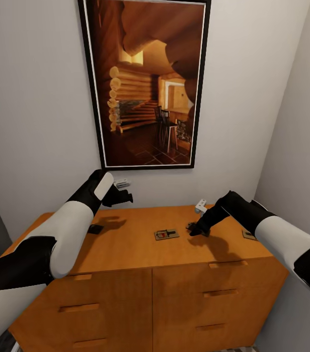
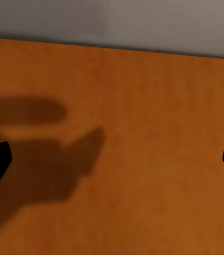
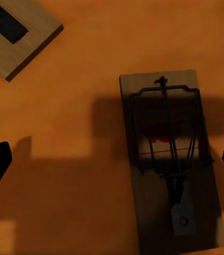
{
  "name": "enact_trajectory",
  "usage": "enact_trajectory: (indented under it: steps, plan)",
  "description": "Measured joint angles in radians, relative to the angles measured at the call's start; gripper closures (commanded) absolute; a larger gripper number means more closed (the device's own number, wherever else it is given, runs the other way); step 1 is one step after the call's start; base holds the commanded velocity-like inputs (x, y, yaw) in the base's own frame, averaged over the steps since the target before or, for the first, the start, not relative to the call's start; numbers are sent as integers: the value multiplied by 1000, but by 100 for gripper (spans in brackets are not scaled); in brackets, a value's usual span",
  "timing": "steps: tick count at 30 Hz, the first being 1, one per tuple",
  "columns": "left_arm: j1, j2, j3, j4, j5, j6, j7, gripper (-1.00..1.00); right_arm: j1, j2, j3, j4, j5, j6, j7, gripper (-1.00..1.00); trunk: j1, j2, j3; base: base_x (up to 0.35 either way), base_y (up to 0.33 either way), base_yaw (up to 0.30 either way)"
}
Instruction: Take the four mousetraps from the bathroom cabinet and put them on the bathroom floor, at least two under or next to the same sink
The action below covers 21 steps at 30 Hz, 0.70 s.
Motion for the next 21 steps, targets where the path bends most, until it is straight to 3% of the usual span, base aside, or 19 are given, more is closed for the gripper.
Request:
enact_trajectory:
  steps: [9, 21]
  plan:
    - [0, 0, 0, 1, 1, 0, 0, -100, 0, 0, 1, -1, 0, 0, 0, -100, 0, 0, 0, 135, -96, 0]
    - [0, 0, 0, 0, 1, 0, 0, -100, 0, 0, 1, -4, 4, 2, -1, -100, 0, 0, 0, 15, -10, 0]
